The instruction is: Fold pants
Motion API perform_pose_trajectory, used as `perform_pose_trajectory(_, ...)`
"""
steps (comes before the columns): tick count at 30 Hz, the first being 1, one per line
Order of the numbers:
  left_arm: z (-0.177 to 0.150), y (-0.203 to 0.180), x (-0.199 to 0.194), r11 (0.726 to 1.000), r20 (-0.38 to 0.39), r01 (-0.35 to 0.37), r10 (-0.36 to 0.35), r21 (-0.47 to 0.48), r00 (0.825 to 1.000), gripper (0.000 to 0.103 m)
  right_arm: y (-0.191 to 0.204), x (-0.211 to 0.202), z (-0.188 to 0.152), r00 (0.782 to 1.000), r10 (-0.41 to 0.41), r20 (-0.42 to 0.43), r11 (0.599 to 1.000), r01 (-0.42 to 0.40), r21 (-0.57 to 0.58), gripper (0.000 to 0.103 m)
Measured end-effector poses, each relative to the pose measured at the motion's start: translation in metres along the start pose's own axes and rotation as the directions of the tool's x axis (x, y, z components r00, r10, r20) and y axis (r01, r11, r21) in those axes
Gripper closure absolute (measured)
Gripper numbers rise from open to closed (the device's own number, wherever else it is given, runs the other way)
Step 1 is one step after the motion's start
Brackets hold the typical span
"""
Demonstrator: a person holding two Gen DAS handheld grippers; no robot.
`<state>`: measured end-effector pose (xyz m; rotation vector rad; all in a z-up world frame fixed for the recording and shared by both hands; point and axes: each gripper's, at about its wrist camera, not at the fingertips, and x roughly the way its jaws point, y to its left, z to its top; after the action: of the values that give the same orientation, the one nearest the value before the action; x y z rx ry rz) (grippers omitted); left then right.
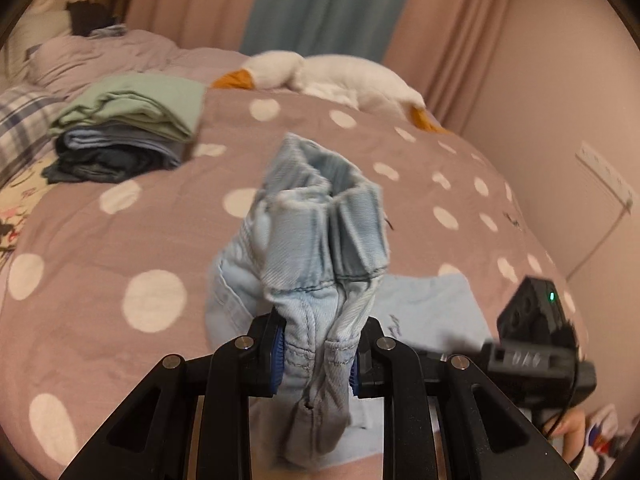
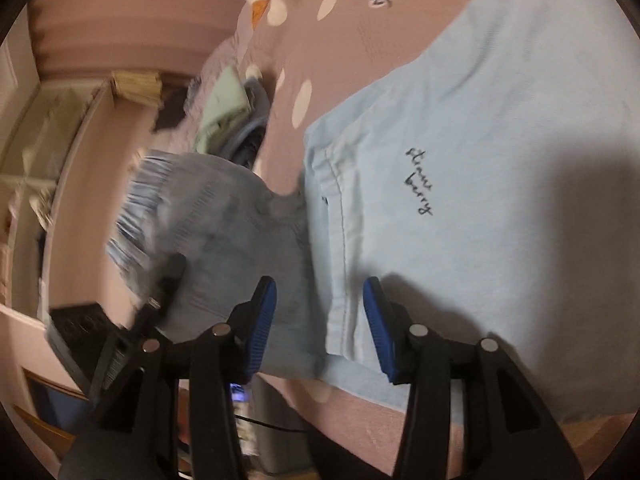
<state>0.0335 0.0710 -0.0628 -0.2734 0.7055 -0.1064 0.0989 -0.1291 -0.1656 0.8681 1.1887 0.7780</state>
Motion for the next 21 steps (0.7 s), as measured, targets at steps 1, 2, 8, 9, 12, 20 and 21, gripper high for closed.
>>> perform_pose_trajectory(1,-0.001,-0.004,0.004,1.0,-0.01,0.003,-0.003,0.009,1.0,0.081,-0.003,-0.002,0.0,1.0,0.025,0.009,0.999,-0.025,0.024,0.052)
perform_pose_trajectory(2,-0.003,-0.009,0.009,1.0,-0.021,0.009,-0.009,0.019,1.0,0.081,-0.005,-0.005,0.001,0.998,0.052,0.019,0.997,-0.053,0.049,0.051)
perform_pose_trajectory(8,-0.013,-0.033,0.034,0.997,-0.098,0.023,-0.015,0.08,0.995,0.08,-0.013,-0.017,0.003,0.987,0.147,0.069,0.976,-0.156,0.151,0.048)
perform_pose_trajectory(9,-0.015,-0.036,0.039,0.996,-0.114,0.024,-0.013,0.09,0.993,0.08,-0.014,-0.02,0.003,0.985,0.153,0.076,0.973,-0.163,0.162,0.048)
perform_pose_trajectory(12,-0.02,-0.041,0.048,0.993,-0.139,0.018,-0.001,0.116,0.99,0.078,-0.02,-0.028,0.002,0.978,0.177,0.112,0.96,-0.197,0.199,0.048)
perform_pose_trajectory(20,-0.028,-0.049,0.052,0.986,-0.169,0.025,0.004,0.165,0.986,0.073,-0.029,-0.044,0.007,0.95,0.246,0.195,0.919,-0.292,0.264,0.034)
perform_pose_trajectory(21,-0.029,-0.05,0.053,0.985,-0.174,0.027,0.004,0.172,0.985,0.072,-0.029,-0.046,0.008,0.954,0.228,0.195,0.923,-0.275,0.267,0.034)
